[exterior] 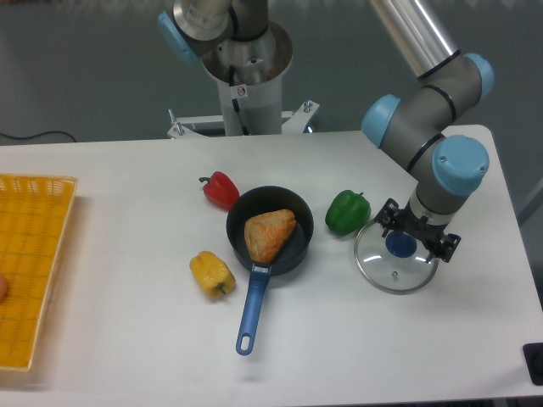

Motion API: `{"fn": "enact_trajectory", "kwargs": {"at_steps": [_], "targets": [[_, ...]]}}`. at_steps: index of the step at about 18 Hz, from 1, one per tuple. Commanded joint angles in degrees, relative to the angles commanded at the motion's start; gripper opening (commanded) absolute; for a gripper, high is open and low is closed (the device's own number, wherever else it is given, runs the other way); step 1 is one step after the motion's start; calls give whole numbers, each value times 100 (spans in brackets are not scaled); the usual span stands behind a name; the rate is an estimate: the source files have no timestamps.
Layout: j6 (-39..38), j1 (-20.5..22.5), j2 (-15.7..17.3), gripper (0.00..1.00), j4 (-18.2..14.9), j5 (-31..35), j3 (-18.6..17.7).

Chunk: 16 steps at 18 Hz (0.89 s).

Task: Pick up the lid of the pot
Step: 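Close the gripper on the blue knob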

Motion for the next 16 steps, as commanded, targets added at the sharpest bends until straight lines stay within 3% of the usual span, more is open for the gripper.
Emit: {"fn": "enact_trajectory", "kwargs": {"at_steps": [16], "targets": [[9, 0, -105, 100, 9, 35, -70]]}}
